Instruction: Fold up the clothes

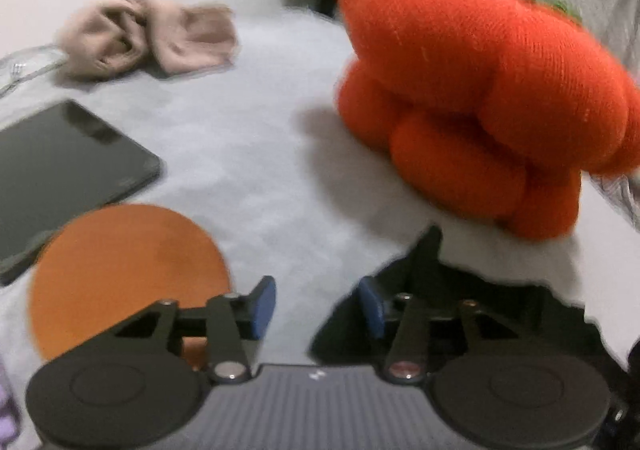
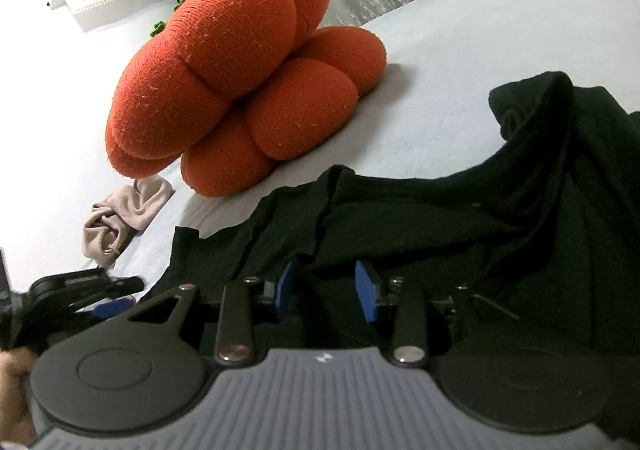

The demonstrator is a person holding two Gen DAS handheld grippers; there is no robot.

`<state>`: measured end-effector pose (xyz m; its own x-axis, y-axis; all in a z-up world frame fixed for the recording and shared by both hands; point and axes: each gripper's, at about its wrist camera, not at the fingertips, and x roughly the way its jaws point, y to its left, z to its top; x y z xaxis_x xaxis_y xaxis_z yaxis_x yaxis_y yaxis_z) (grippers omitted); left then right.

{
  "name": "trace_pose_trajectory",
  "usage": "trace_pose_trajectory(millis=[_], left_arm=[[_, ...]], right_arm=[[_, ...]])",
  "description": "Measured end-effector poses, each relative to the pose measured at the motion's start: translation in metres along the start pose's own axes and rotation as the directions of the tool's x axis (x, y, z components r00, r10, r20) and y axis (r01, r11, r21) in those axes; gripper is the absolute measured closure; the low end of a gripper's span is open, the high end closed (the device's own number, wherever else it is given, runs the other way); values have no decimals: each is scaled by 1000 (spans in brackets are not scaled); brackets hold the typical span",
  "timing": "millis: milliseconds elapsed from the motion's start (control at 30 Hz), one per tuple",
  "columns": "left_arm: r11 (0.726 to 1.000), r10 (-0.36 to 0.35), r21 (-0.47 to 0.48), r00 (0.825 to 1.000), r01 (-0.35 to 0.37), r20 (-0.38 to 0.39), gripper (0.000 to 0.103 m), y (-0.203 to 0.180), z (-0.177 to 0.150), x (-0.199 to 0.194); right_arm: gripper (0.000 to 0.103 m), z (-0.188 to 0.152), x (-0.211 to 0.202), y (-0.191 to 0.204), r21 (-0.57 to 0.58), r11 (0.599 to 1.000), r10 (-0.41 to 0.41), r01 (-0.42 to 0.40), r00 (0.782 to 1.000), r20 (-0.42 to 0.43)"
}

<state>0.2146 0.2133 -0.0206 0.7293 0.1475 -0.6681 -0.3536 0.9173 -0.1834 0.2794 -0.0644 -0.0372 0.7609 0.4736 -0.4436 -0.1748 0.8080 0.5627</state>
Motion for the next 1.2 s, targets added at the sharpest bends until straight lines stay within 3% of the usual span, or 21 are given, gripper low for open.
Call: trace_pose_trajectory(millis=[67, 100, 167, 233, 300, 333, 400, 467, 567, 667, 733, 833, 867, 933, 967, 1100, 1200], left_arm=[[998, 15, 53, 1000, -15, 6, 56, -8, -3, 2], [996, 11, 90, 1000, -11, 5, 76, -14, -5, 1], [988, 11, 151, 1000, -12, 7, 102, -23, -8, -3], [983, 61, 173, 997, -66, 36, 102, -28, -9, -9], [961, 197, 179, 975, -212, 102, 102, -31, -10, -16], [952, 234, 172, 965, -253, 120, 102, -30, -9, -18], [946, 263, 164, 957, -280, 121, 99, -26, -6, -18], [957, 242, 134, 962, -258, 122, 93, -18, -1, -18], [976, 191, 81, 974, -201, 120, 61, -7, 8, -19], [999, 26, 28, 996, -29, 80, 53, -4, 18, -4], [993, -117, 26, 993, 116, 32, 48, -2, 24, 19], [982, -187, 38, 982, 186, 10, 49, -2, 24, 45], [982, -183, 53, 983, 181, 23, 51, -4, 22, 47], [983, -152, 112, 988, 148, 23, 91, -14, 19, 46], [984, -127, 132, 991, 122, 29, 101, -18, 17, 44], [987, 12, 161, 996, -26, 86, 101, -27, 14, 40], [967, 141, 196, 983, -162, 117, 101, -29, 11, 50]], right_arm=[[64, 0, 0, 0, 0, 1000, 1, -1, 1000, -1], [64, 0, 0, 0, 1, 1000, 1, -1, 1000, -1], [64, 0, 0, 0, 2, 1000, 0, 0, 1000, 0], [64, -1, 0, 0, 4, 1000, -2, 2, 1000, 1], [64, -1, 0, 0, 5, 1000, -3, 3, 1000, 3], [64, -1, 0, 0, 6, 1000, -3, 3, 1000, 3], [64, 0, 0, 0, 6, 1000, -3, 3, 1000, 3], [64, -1, 0, 0, 7, 1000, -3, 3, 1000, 3], [63, -1, -1, 0, 7, 1000, -4, 4, 1000, 3], [63, -1, -1, 1, 7, 1000, -5, 5, 1000, 4], [63, -1, -1, 0, 6, 1000, -5, 5, 1000, 4], [63, -1, -1, 0, 5, 1000, -5, 5, 1000, 3], [64, 0, -1, 0, 5, 1000, -4, 4, 1000, 3], [64, 0, -1, 0, 6, 1000, -4, 4, 1000, 2], [63, 0, -1, 0, 6, 1000, -4, 4, 1000, 1], [64, 0, -1, 2, 5, 1000, -8, 8, 1000, 5], [64, -1, -2, 3, -1, 1000, -16, 16, 1000, 7]])
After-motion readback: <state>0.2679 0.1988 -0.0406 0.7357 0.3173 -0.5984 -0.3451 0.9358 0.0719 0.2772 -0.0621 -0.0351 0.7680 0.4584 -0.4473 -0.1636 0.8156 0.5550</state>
